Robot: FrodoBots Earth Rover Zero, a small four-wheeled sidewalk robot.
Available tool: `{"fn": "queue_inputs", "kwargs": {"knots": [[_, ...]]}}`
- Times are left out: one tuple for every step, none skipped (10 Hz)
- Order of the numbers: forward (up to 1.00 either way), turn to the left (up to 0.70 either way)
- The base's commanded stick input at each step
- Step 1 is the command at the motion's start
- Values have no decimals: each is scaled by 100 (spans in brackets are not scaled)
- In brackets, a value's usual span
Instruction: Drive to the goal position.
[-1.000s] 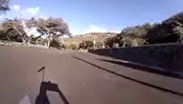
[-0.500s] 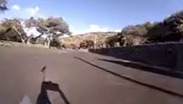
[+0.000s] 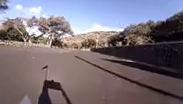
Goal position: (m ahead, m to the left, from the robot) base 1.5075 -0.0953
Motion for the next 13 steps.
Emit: {"fn": "queue_inputs", "kwargs": {"knots": [[70,0],[70,0],[70,0],[70,0],[70,0],[70,0],[70,0],[70,0],[70,0],[70,0],[70,0],[70,0],[70,0]]}}
